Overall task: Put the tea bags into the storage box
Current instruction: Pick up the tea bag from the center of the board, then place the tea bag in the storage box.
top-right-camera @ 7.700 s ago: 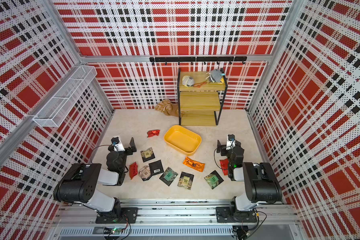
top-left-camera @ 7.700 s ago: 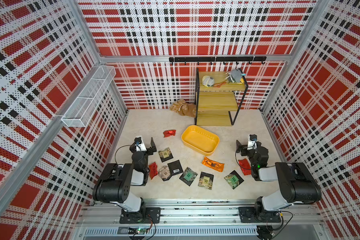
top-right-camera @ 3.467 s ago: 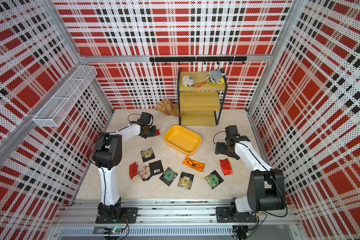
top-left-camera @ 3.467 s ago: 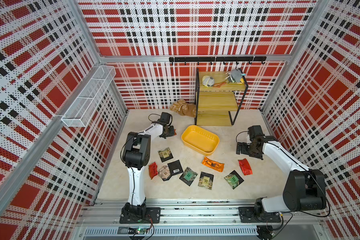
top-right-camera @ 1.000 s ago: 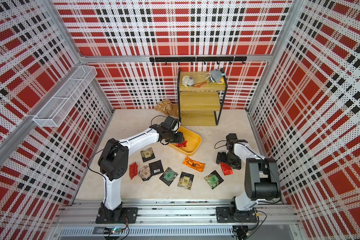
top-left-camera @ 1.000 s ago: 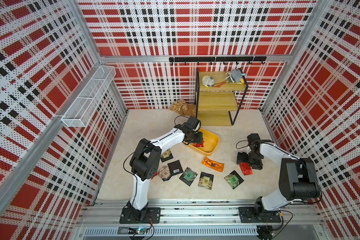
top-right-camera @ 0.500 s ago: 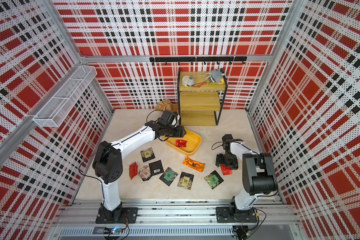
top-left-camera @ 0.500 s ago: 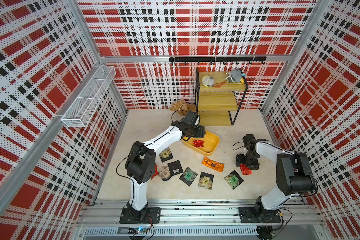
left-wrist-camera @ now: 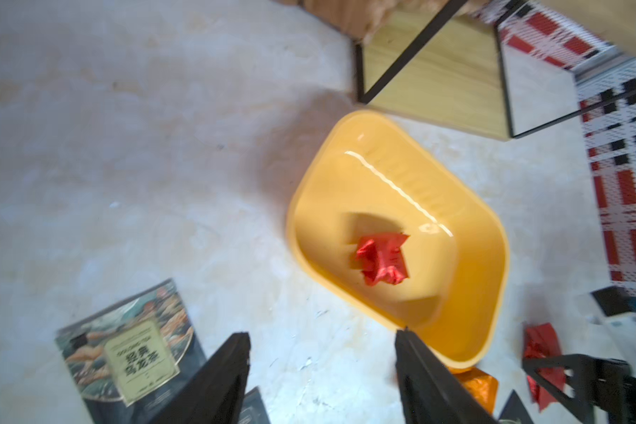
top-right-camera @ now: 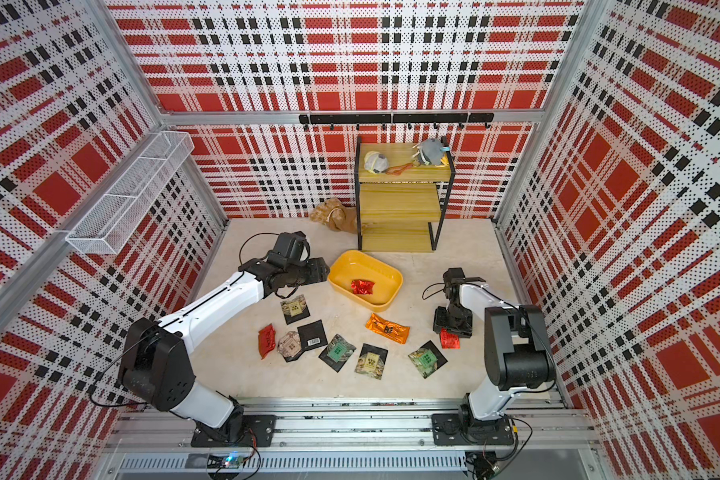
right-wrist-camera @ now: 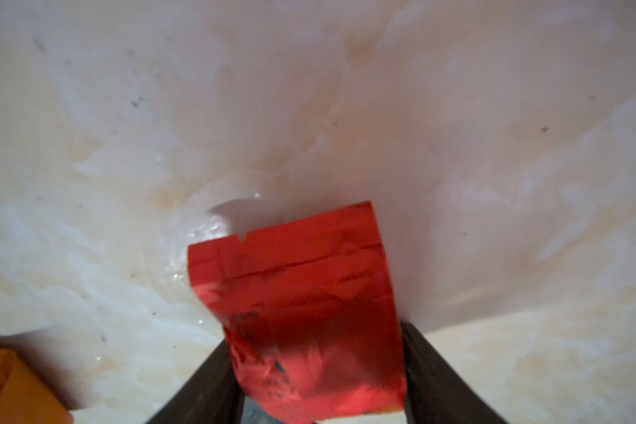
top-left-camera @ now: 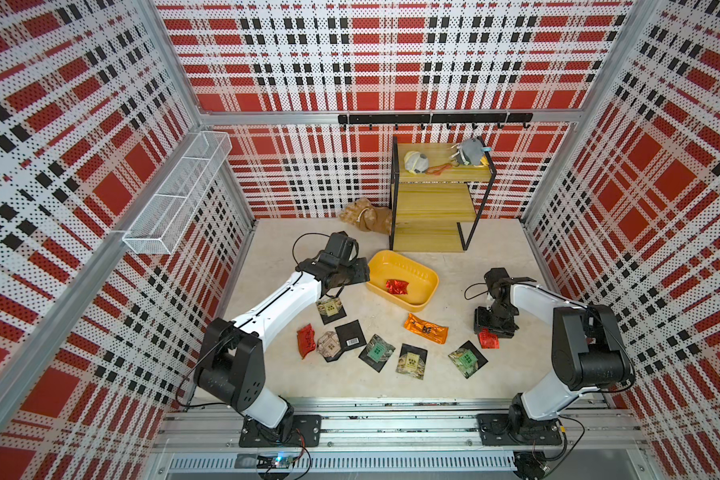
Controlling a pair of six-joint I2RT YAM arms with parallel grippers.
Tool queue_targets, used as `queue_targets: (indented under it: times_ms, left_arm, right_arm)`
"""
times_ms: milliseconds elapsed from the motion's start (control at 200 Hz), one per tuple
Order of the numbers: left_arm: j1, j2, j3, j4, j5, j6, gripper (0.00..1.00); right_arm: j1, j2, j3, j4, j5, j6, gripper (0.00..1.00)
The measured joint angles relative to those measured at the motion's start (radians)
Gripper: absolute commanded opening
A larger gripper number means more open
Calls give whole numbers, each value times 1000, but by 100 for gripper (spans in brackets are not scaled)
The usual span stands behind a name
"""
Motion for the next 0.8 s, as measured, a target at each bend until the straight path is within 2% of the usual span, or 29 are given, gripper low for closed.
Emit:
queue_targets:
  times_ms: [55,190,441,641,802]
  left_arm:
    - [1,-23,-55,-6,-16,-14,69]
    - [2,-80,-139,-14,-53,-50,71]
    - [3,-145,-198,-14,-108,-108,76]
    - [17,-177,-225,-15,-136,-130,76]
    - [56,-210,-273,-16,-138,-154,76]
  right_arm:
    - [2,-14,6,-5,0,0,58]
    - [6,-55,36,-10,0,7,59]
    - [48,-94,165,-75,8,13,60]
    - [169,-82,363,-118,11,38,61]
    - [289,20,546,-122,-3,60,61]
